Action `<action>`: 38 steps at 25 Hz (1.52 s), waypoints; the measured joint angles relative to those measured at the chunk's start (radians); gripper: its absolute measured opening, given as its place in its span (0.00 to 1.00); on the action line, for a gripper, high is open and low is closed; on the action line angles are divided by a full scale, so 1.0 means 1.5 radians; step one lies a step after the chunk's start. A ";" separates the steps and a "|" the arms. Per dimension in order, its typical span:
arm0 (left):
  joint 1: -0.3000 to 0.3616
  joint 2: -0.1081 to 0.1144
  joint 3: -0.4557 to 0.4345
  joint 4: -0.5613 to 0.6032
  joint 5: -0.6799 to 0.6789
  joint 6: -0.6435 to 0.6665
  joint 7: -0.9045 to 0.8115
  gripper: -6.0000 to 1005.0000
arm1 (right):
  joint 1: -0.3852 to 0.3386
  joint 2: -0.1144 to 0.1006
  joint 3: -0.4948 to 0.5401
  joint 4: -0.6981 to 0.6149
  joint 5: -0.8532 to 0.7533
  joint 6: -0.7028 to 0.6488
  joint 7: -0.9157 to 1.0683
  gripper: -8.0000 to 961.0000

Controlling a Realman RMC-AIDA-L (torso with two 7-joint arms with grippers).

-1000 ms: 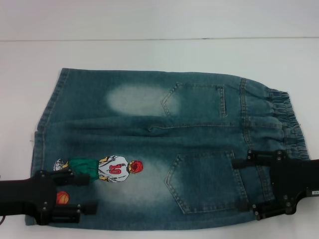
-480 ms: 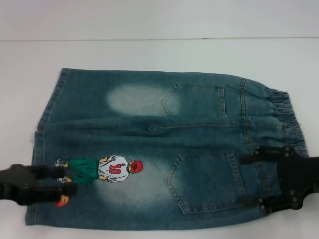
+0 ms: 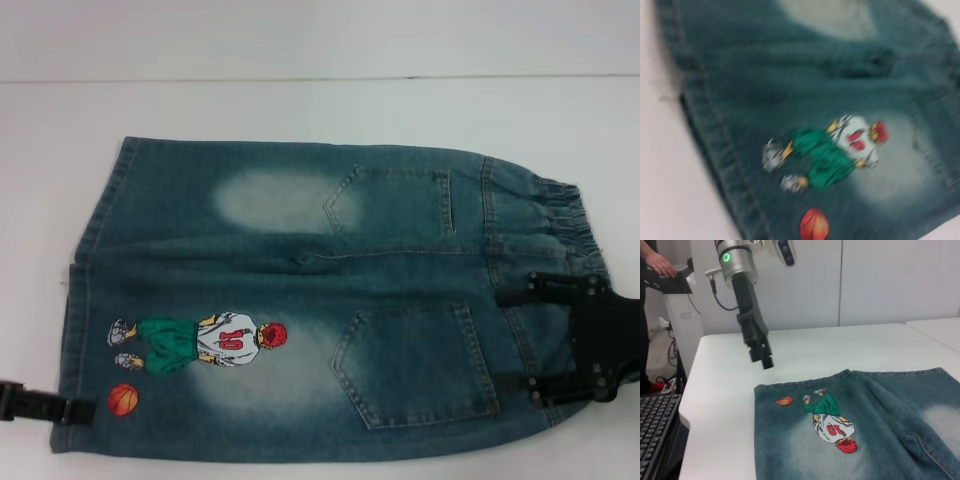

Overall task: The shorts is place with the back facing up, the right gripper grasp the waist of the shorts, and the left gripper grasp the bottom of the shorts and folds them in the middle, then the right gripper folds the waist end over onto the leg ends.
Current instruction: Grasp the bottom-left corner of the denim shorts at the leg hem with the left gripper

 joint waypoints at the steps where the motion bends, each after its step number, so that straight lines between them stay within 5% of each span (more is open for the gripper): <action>1: -0.002 -0.001 0.008 0.002 0.012 -0.002 -0.009 0.80 | -0.001 0.000 0.000 -0.001 0.002 0.000 0.000 0.95; 12: -0.023 -0.008 0.035 -0.027 0.110 -0.065 -0.022 0.80 | -0.001 -0.001 0.001 -0.001 0.013 0.005 0.000 0.95; 38: -0.040 -0.018 0.098 -0.075 0.123 -0.101 -0.042 0.81 | -0.007 -0.001 0.001 -0.001 0.013 0.005 -0.004 0.95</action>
